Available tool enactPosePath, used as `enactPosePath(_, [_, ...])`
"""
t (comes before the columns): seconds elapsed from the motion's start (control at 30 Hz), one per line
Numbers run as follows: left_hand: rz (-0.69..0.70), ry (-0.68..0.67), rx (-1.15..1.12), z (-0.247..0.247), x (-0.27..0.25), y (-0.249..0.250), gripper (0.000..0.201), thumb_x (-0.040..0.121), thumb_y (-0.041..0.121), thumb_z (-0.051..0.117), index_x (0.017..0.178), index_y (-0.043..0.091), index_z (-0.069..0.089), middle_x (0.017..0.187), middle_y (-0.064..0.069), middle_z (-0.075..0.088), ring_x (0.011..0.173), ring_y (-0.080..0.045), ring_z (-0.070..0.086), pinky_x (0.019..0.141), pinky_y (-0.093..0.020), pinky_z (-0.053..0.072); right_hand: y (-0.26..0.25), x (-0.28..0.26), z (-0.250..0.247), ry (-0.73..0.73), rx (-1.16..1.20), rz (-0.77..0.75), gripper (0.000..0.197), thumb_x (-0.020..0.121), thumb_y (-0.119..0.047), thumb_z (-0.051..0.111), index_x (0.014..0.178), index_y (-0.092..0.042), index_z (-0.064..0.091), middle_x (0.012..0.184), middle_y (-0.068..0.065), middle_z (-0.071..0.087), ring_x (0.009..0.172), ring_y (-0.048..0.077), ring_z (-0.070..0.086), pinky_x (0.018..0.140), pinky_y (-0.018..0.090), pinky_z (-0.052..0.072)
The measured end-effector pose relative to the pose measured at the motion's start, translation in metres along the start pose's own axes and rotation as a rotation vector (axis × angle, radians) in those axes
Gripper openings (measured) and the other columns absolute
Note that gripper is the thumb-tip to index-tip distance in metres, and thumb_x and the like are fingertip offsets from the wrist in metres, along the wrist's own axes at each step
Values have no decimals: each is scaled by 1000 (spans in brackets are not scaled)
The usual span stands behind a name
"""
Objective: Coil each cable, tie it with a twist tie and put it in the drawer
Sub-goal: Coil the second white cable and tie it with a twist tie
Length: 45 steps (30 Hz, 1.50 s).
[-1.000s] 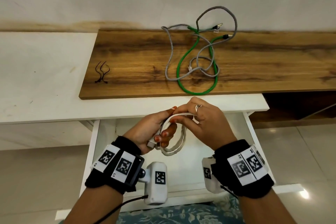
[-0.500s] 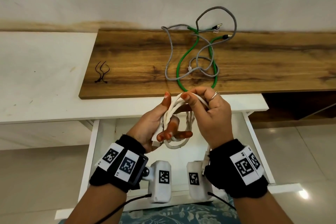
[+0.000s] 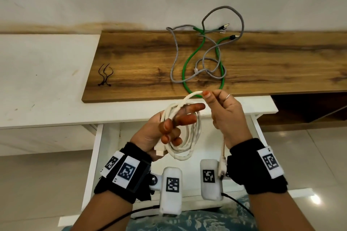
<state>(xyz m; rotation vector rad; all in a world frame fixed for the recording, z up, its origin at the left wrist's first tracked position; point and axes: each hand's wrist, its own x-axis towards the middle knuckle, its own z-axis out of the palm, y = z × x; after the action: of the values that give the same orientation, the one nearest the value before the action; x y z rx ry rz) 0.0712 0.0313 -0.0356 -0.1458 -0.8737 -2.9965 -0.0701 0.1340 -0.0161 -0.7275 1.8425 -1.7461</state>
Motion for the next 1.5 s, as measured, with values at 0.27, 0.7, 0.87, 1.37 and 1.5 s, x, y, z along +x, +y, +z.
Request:
enactPosePath(0.27, [157,9,-339,-12,-6,13,65,100,24,45,147,-3,9,121,-16,65,54,-8,58,79,-27,56,3,-12,4,-317,-345,-360,40,88,-44,57,126,-44,45,120,-6,54,58,-2,45,62,10,39])
enactPosePath(0.7, [266,186,-430,-13,-5,12,99,76,32,76,150,14,13,90,-6,75,53,-15,69,71,-41,60,14,-27,29,-180,-491,-494,33,67,-55,72,75,-23,73,108,-1,49,95,-6,48,68,12,43])
enactPosePath(0.87, [361,426,-191,-12,-2,9,113,37,42,95,137,12,49,59,13,67,43,2,59,73,-26,52,12,-29,35,-158,-390,-360,32,66,-54,74,72,-22,76,107,-2,51,106,4,53,79,26,51])
enactPosePath(1.37, [279,413,-49,-1,-8,20,83,59,41,85,128,6,55,48,8,56,24,0,40,34,-10,37,2,-12,17,-213,-11,-33,61,81,-47,67,133,-38,37,86,1,55,53,-2,47,52,10,37])
enactPosePath(1.5, [14,397,358,-1,-16,20,70,65,48,81,114,1,63,48,3,58,26,3,33,36,-12,34,4,-4,-10,-193,-29,53,42,82,-42,55,123,-33,52,72,3,49,51,-2,47,46,10,35])
